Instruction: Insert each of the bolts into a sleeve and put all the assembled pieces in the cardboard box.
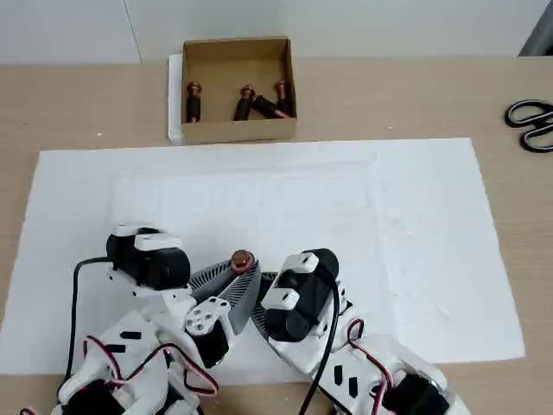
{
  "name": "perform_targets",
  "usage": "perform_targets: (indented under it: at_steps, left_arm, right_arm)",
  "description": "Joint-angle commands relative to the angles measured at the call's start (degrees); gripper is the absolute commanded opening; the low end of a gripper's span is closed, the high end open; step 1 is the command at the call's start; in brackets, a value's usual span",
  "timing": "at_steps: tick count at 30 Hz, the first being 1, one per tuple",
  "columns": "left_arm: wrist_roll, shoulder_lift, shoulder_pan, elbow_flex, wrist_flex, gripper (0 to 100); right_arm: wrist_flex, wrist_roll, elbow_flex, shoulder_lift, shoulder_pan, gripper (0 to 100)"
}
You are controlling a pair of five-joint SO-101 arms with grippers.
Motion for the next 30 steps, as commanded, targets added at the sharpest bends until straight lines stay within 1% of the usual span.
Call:
perform_targets:
  at_steps: [1,6,11,13,15,17,19,27,30]
  left_arm:
    - [-0.53,0.53,1.85,0.66,0.18,1]
    - [-0.62,0.35,1.85,0.57,-0.26,1]
    - [-0.62,0.35,1.58,0.92,-3.69,2]
    - [-0.62,0.35,1.58,2.07,-5.27,5]
    - [-0.62,0.35,1.58,3.47,-6.51,12]
    - [-0.62,0.53,1.76,4.53,-6.68,18]
    - [-0.62,0.53,1.76,4.88,-6.68,21]
    - [-0.70,0.53,1.32,4.70,-6.51,21]
    - [-3.52,0.62,-2.02,4.70,-6.59,21]
  right_arm:
    - [-3.38,2.37,-0.88,-0.57,0.04,0.4]
    - [-4.18,2.37,-0.88,-0.57,3.21,0.4]
    - [-4.18,2.37,-0.88,-0.57,3.21,0.4]
    - [-4.00,2.37,-0.88,-0.57,3.21,0.4]
    - [-3.82,2.37,-0.79,-0.57,3.21,0.4]
    - [-3.74,2.37,-0.70,-0.57,3.21,0.4]
    - [-3.65,2.37,-0.70,-0.57,3.21,0.4]
    - [-3.65,2.37,0.26,-0.57,3.21,0.4]
    - [-3.65,2.37,0.44,-0.57,3.21,0.4]
